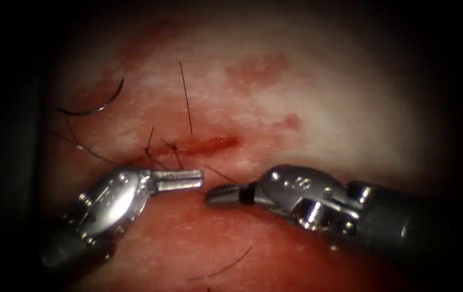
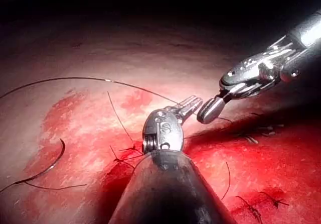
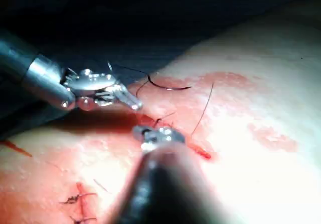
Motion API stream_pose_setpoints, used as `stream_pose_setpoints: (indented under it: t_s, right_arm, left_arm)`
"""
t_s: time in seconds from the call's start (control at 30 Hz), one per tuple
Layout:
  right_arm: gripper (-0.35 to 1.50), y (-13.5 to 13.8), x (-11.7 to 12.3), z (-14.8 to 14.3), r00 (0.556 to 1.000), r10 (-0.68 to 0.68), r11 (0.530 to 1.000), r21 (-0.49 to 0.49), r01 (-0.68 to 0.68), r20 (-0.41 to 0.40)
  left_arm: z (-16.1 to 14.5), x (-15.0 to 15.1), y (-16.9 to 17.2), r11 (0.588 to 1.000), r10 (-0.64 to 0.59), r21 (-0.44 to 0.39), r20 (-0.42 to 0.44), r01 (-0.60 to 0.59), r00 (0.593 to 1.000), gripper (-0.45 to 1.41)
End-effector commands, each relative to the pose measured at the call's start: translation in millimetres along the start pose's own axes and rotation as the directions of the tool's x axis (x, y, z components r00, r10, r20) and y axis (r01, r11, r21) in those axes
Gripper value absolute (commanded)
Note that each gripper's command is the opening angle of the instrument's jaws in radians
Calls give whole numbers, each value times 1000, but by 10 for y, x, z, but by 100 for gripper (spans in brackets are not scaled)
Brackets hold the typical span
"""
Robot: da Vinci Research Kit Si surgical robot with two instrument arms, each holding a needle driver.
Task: Wound Closure
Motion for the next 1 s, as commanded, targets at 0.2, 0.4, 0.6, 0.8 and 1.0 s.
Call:
stream_pose_setpoints:
  t_s: [0.2,0.4,0.6,0.8,1.0]
  right_arm:
    - [-35,16,4,1,1000,5,1000,4,-4,-28]
    - [-35,27,5,-5,999,11,1000,-23,-12,-46]
    - [-35,33,4,-3,999,12,999,-37,-14,-52]
    - [-35,36,1,-1,1000,12,997,-79,-13,-13]
    - [-35,36,-3,3,1000,10,993,-115,-8,11]
  left_arm:
    - [4,0,-8,999,-22,43,18,21,1000,-28]
    - [-15,0,-5,977,-99,201,107,76,989,94]
    - [-48,2,29,953,-49,287,453,-93,890,86]
    - [-58,61,88,913,186,139,695,-384,694,27]
    - [-38,124,123,844,286,69,782,-532,554,37]
